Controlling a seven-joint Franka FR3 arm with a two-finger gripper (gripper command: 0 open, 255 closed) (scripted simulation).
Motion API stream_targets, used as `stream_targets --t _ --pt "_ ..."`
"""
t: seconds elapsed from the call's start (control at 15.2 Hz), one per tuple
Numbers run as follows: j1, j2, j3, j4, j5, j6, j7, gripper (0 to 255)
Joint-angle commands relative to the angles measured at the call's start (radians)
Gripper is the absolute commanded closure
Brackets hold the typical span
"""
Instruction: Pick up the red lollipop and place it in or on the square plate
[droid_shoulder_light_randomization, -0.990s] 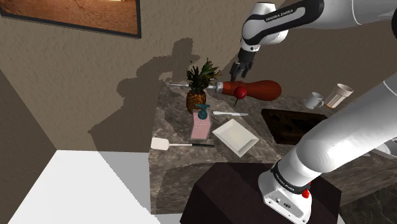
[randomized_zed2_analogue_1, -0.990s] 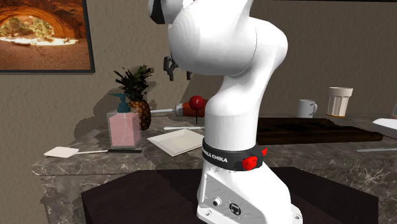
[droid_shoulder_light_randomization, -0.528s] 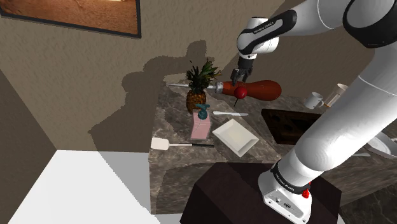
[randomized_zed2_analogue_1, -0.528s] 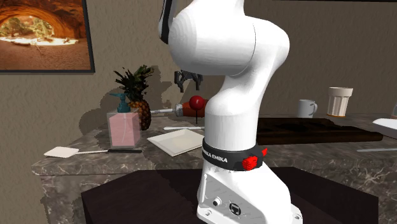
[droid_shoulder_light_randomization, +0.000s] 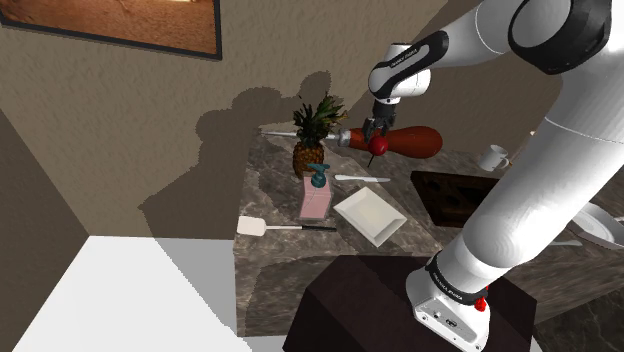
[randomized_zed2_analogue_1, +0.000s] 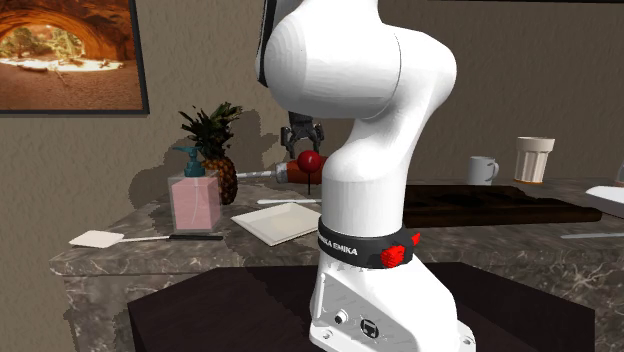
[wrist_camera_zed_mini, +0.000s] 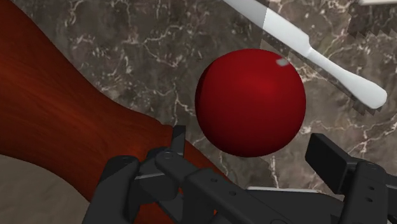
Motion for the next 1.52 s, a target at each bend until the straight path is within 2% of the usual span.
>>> stream_targets --t 0.0,0.53,0.59,1.19,1.45 --pt "-0.003 0.022 0.001 -0.009 0.006 0.031 -0.004 0" --pt "-0.003 0.021 0.001 -0.009 0.006 0.03 -0.004 0" --pt "-0.003 0.021 0.001 -0.009 0.006 0.03 -0.004 255" --pt "-0.003 0.022 0.001 -0.009 0.006 0.031 -0.004 255" --pt "0.0 -0.016 -0.002 0.005 -0.005 -0.02 0.0 255"
